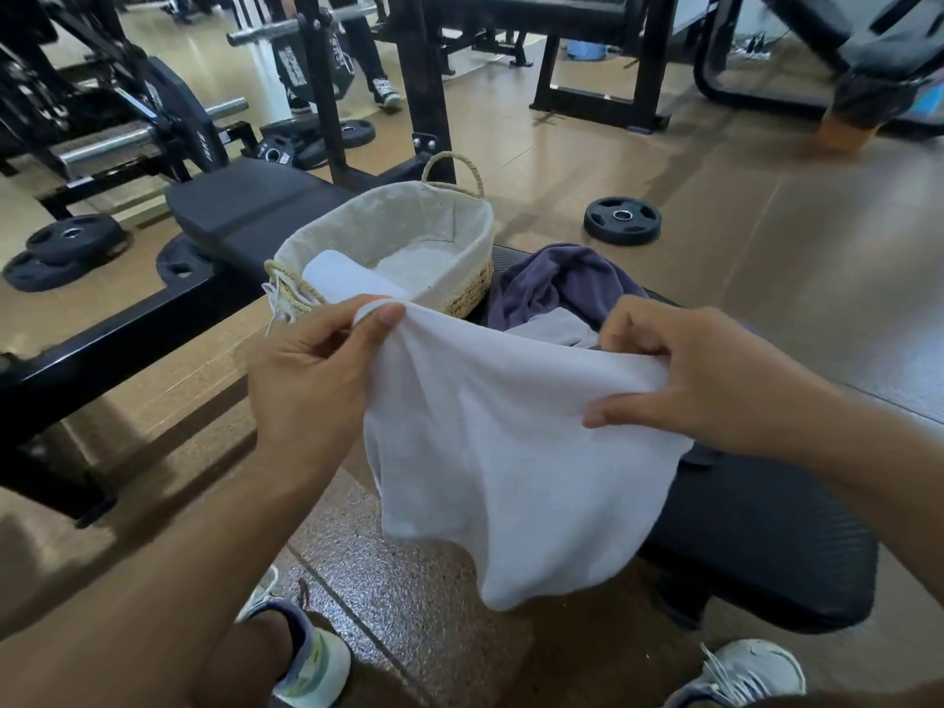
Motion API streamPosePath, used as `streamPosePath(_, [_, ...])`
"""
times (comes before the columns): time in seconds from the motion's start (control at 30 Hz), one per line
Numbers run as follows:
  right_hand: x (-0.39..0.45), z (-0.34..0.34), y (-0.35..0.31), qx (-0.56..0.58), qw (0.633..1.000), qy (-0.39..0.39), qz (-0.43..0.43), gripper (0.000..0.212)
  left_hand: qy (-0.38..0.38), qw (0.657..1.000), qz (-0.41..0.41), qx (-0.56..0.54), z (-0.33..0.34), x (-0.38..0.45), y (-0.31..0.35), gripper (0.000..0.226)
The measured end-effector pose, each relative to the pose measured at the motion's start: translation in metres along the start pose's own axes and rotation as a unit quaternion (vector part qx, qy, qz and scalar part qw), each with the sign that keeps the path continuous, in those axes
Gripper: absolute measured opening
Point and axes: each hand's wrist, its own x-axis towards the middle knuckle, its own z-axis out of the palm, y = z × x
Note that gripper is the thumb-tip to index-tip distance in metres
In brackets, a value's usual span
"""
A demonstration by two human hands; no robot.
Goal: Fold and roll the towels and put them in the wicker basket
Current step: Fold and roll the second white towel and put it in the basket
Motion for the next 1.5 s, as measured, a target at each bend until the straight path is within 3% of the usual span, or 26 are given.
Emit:
streamPosePath(0.1, [-0.003, -0.005, 0.011, 0.002, 1.000, 0.016, 0.006, 0.045, 0.007, 1.000, -0.026, 0.000, -0.008, 0.008, -0.008, 0.025])
streamPosePath(0.27, [-0.010, -0.001, 0.020, -0.015, 1.000, 0.013, -0.014, 0.050, 0.017, 0.999, -0.017, 0.027, -0.019, 0.017, -0.022, 0.008])
streamPosePath(0.43, [-0.016, 0.006, 0.022, 0.051, 0.995, 0.052, -0.075, 0.018, 0.031, 0.997, -0.052, 0.039, -0.032, 0.024, -0.031, 0.012])
streamPosePath(0.57, [-0.019, 0.010, 0.019, 0.104, 0.982, 0.086, -0.134, 0.028, 0.016, 0.997, -0.062, 0.048, -0.040, 0.026, -0.035, 0.011])
streamPosePath(0.67, [-0.022, 0.007, 0.014, 0.053, 0.982, 0.083, -0.159, 0.013, 0.006, 0.996, -0.061, 0.059, -0.043, 0.026, -0.038, 0.013])
streamPosePath(0.77, [-0.025, -0.001, 0.007, 0.004, 0.990, 0.080, -0.118, 0.020, 0.006, 0.996, -0.074, 0.057, -0.045, 0.025, -0.037, 0.009])
streamPosePath(0.9, [-0.022, 0.001, 0.009, 0.057, 0.993, 0.095, -0.034, 0.011, -0.006, 0.995, -0.079, 0.055, -0.046, 0.023, -0.034, 0.007])
streamPosePath(1.07, [-0.019, 0.005, 0.025, 0.116, 0.979, 0.163, 0.049, 0.017, -0.048, 0.992, -0.096, 0.065, -0.045, 0.024, -0.027, 0.011])
streamPosePath(1.17, [-0.019, -0.001, 0.037, 0.057, 0.986, 0.135, 0.084, 0.027, -0.077, 0.991, -0.091, 0.065, -0.046, 0.025, -0.024, 0.010])
streamPosePath(1.27, [-0.018, -0.003, 0.041, 0.020, 0.989, 0.109, 0.102, 0.006, -0.127, 0.982, -0.123, 0.073, -0.046, 0.026, -0.023, 0.013])
streamPosePath(1.37, [-0.019, -0.007, 0.046, -0.009, 0.994, 0.039, 0.101, 0.013, -0.241, 0.947, -0.212, 0.033, -0.053, 0.028, -0.021, 0.042])
streamPosePath(1.43, [-0.024, -0.009, 0.044, 0.134, 0.988, -0.034, 0.075, 0.026, -0.313, 0.917, -0.249, -0.003, -0.062, 0.032, -0.019, 0.067])
streamPosePath(1.47, [-0.027, -0.012, 0.041, 0.283, 0.955, -0.051, 0.077, 0.033, -0.341, 0.903, -0.259, -0.023, -0.067, 0.034, -0.018, 0.069])
streamPosePath(1.5, [-0.029, -0.015, 0.036, 0.434, 0.894, -0.054, 0.096, 0.033, -0.358, 0.895, -0.265, -0.038, -0.069, 0.035, -0.016, 0.065])
